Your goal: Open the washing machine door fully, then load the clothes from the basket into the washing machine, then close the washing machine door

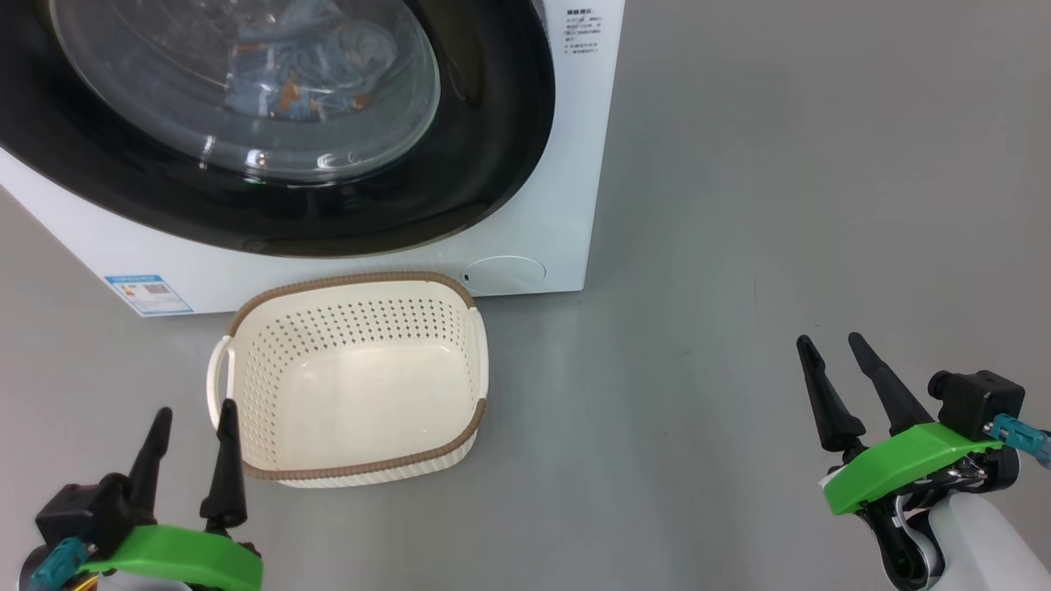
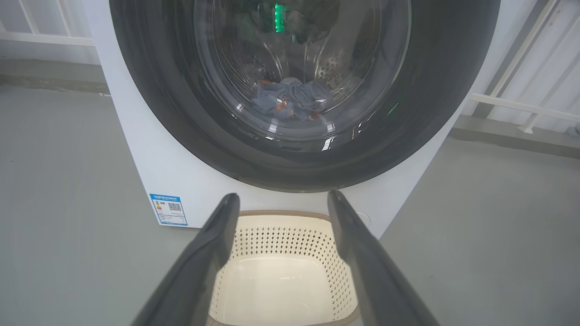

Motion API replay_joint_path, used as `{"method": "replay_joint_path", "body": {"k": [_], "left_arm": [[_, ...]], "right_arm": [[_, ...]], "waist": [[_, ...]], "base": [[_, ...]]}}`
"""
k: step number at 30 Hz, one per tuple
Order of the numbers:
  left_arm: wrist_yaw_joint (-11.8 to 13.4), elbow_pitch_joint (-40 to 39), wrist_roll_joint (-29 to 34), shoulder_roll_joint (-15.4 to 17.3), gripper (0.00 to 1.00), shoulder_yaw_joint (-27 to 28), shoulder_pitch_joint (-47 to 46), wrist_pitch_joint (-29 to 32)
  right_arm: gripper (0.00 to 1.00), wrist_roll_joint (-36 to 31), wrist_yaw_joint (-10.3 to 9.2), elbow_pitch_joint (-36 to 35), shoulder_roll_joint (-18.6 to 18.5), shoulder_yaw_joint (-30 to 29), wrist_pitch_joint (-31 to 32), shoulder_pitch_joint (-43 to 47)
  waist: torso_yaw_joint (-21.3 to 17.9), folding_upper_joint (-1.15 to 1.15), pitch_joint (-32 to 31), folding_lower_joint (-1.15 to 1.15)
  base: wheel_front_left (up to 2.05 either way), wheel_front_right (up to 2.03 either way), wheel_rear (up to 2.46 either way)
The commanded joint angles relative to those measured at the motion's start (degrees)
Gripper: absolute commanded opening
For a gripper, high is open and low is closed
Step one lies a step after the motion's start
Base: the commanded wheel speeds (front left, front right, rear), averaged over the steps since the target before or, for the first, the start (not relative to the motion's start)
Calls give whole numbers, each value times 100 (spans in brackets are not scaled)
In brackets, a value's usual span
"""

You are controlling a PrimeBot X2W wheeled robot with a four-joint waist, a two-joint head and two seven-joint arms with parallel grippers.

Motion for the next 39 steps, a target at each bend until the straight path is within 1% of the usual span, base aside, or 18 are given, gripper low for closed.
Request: {"method": "replay_joint_path", "body": {"k": [1,16,31,32,36,39], "left_arm": [[-9,-143,50,125,100,225,-31,-37],[-9,-166,275,28,100,417,-59,-37],[-9,-176,286,28,100,383,-26,-37],[0,-29,254,-93,0,187,1,0],[1,211,238,-254,0,135,80,6],[1,190,120,-259,0,145,87,37]], "right_arm": [[100,-84,8,-141,-35,88,-28,47],[100,-154,8,-212,-28,49,-28,33],[100,-151,8,-225,-40,59,-28,60],[0,-89,0,-80,13,-40,0,1],[0,-76,0,161,155,-2,9,99],[0,23,0,124,171,-22,41,119]], "waist": [[-1,0,0,0],[54,0,-12,0],[78,0,-57,0],[78,0,-57,0],[79,0,-59,0],[79,0,-64,0]], "base": [[0,0,0],[0,0,0],[0,0,0],[0,0,0],[0,0,0],[0,0,0]]}}
